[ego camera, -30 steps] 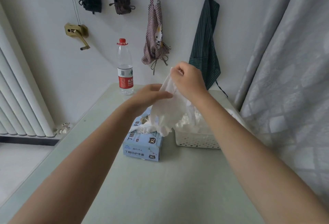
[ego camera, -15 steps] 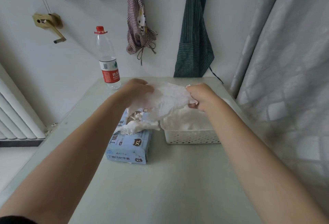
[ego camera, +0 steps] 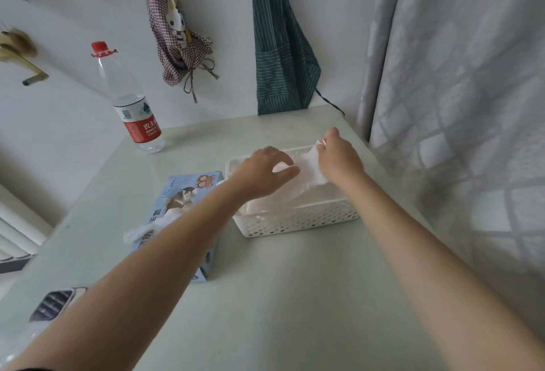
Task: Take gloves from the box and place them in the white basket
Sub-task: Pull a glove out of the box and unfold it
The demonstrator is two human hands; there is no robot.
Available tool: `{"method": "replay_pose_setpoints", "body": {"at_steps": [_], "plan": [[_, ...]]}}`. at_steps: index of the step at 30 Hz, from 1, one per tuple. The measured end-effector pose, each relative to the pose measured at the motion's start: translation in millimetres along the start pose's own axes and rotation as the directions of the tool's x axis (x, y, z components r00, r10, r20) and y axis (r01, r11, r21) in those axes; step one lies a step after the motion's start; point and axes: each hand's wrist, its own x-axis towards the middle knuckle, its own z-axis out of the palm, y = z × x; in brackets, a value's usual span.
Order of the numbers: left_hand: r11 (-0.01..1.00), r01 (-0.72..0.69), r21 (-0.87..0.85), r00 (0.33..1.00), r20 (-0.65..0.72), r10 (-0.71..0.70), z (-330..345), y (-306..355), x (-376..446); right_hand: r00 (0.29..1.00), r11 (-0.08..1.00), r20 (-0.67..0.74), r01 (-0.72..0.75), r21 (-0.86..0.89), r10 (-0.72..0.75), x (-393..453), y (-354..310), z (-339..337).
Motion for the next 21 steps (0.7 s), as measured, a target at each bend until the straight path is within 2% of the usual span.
{"method": "replay_pose_setpoints", "body": {"at_steps": [3,5,9,13,16,18,21], "plan": [[0.984,0.057,0.167,0.975,0.205,-0.092,26,6,1,0.997,0.968,-0.046,0.043,-0.246,-0.056,-1,9,0],[0.969,0.076,0.237,0.949,0.281,-0.143,36,1,3,0.996,0.93,-0.037,0.06,-0.362,-0.079,-3,17,0],[0.969,0.05,0.244,0.948,0.293,-0.123,32,0,4,0.99,0.907,-0.03,0.113,-0.406,-0.137,-5,21,4],[0.993,0.055,0.1,0.977,0.198,-0.074,6,5,1,0.969,0.892,-0.105,0.161,-0.422,-0.225,-5,2,-2],[0.997,0.054,0.047,0.996,-0.071,-0.051,-19,-7,-11,0.951,0.913,-0.085,0.257,-0.316,-0.297,-9,-21,2],[0.99,0.139,-0.017,0.97,-0.199,-0.14,-42,-20,-23,0.939,0.924,-0.022,0.332,-0.187,-0.342,-15,-39,11],[0.949,0.307,-0.066,0.928,-0.199,-0.314,-72,-41,-45,0.905,0.912,0.115,0.411,0.018,-0.41,-27,-72,31]]}}
